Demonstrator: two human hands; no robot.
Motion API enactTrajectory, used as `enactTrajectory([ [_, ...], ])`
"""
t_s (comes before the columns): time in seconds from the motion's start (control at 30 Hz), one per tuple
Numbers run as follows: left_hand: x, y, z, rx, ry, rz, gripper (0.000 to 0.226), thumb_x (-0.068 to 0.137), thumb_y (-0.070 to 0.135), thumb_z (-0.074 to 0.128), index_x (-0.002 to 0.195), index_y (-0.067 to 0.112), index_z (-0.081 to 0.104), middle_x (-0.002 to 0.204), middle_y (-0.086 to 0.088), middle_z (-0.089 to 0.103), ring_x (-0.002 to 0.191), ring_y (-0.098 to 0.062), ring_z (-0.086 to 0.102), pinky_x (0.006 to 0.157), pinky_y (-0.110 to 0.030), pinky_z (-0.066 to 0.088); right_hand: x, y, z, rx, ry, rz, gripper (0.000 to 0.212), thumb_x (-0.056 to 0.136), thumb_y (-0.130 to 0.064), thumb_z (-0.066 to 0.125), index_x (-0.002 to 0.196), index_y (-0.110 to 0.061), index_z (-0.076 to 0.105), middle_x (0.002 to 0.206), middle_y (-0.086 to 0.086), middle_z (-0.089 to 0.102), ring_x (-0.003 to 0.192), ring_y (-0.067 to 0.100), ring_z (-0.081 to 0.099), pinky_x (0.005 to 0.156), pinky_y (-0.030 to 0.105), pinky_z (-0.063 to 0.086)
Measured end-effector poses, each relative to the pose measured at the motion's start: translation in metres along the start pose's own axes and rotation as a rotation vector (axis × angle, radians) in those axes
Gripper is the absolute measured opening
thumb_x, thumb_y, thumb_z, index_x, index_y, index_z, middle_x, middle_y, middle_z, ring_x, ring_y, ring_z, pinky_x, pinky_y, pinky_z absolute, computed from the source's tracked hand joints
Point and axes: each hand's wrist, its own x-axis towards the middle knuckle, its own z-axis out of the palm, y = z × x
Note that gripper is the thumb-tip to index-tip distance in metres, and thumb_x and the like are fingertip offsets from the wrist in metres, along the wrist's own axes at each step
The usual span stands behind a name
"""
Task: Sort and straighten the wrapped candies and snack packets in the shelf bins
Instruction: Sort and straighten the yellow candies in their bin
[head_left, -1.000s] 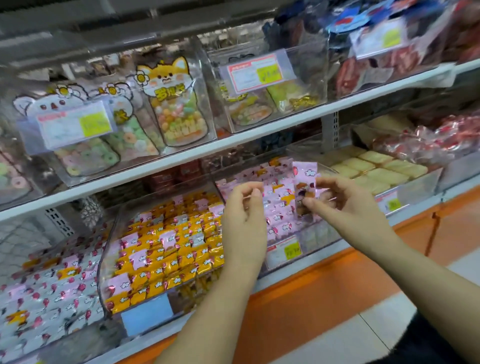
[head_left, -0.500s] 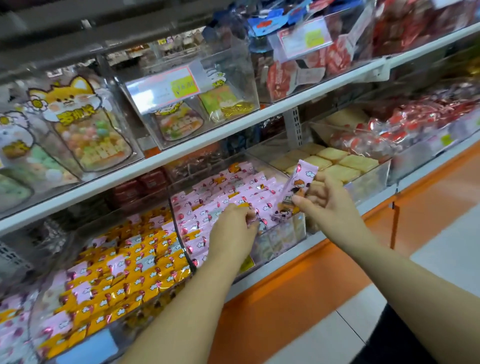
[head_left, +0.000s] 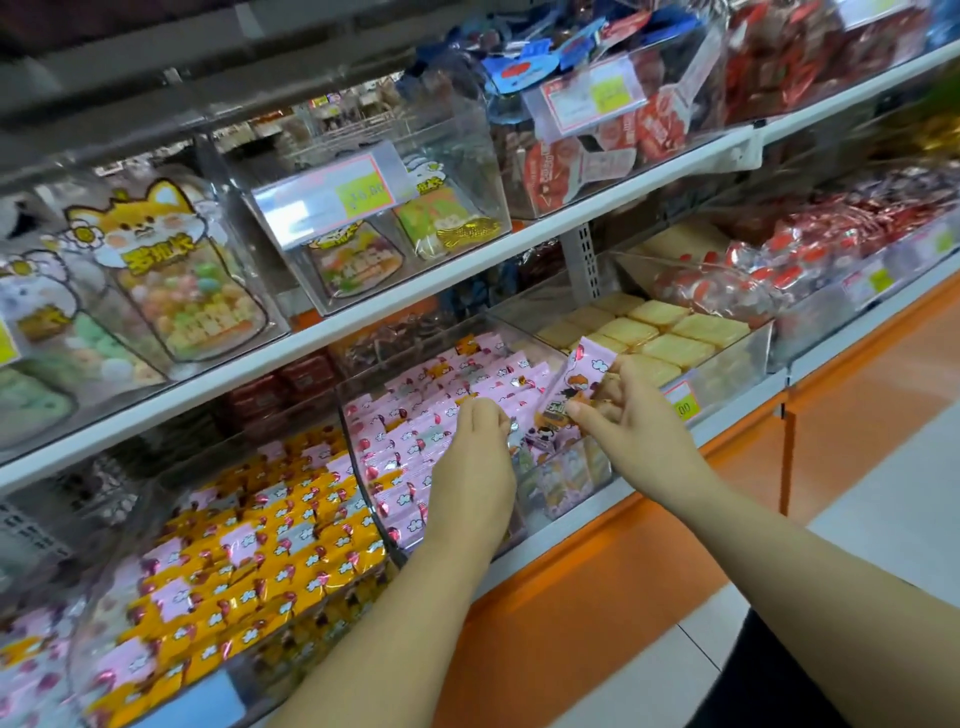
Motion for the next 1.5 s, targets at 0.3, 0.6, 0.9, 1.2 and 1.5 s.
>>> enactTrajectory([
  [0.3, -0.001, -0.020, -0.050, -0.388, 0.667, -0.265, 0.007, 0.099, 0.012, 0.037, 0.094, 0.014, 0.041, 0.081, 0.010, 0.043, 0.070, -0.002, 0.043, 0.062, -0.007, 0.035, 0.001, 0.002, 0.003, 0.009, 0.015, 0.016, 0.022, 0.089, -0.014, 0.061, 0.104, -0.019, 0.047, 0.068, -0.016, 0.034, 0.054, -0.006, 0.049, 0.066, 0.018, 0.042],
  [0.6, -0.018, -0.065, -0.047, -0.333, 0.644, -0.596, 0.008, 0.097, 0.017, 0.046, 0.100, 0.009, 0.046, 0.099, -0.008, 0.054, 0.088, -0.022, 0.051, 0.066, -0.027, 0.031, -0.001, 0.000, 0.018, 0.008, -0.057, -0.020, 0.038, 0.086, -0.015, 0.064, 0.091, -0.038, 0.034, 0.067, -0.016, 0.033, 0.051, -0.006, 0.047, 0.061, 0.022, 0.037],
  [0.9, -0.028, -0.051, -0.044, 0.164, 0.519, -0.182, 0.024, 0.079, 0.010, 0.058, 0.098, 0.024, 0.064, 0.117, 0.000, 0.053, 0.120, -0.021, 0.039, 0.113, -0.057, 0.016, -0.003, -0.013, 0.028, 0.047, -0.062, 0.034, 0.035, 0.090, -0.013, 0.059, 0.110, -0.025, 0.034, 0.093, 0.001, 0.053, 0.077, 0.004, 0.059, 0.059, 0.001, 0.042],
  [1.2, -0.019, -0.028, -0.025, 0.450, 0.110, 0.187, 0.006, 0.079, 0.035, 0.071, 0.084, 0.033, 0.071, 0.087, 0.013, 0.067, 0.095, -0.014, 0.062, 0.109, -0.054, 0.001, -0.005, -0.012, 0.029, -0.130, 0.048, -0.056, 0.019, 0.094, -0.018, 0.055, 0.101, -0.027, 0.039, 0.082, -0.022, 0.047, 0.071, -0.023, 0.050, 0.060, -0.002, 0.035],
  [1.5, -0.008, -0.016, -0.019, 0.520, -0.088, 0.049, 0.020, 0.094, 0.016, 0.046, 0.085, 0.029, 0.058, 0.083, 0.008, 0.064, 0.097, -0.013, 0.054, 0.113, -0.047, -0.013, 0.000, 0.003, 0.054, -0.175, 0.105, -0.022, 0.029, 0.094, -0.037, 0.049, 0.100, -0.020, 0.027, 0.066, -0.015, 0.031, 0.057, 0.001, 0.035, 0.053, 0.018, 0.030],
])
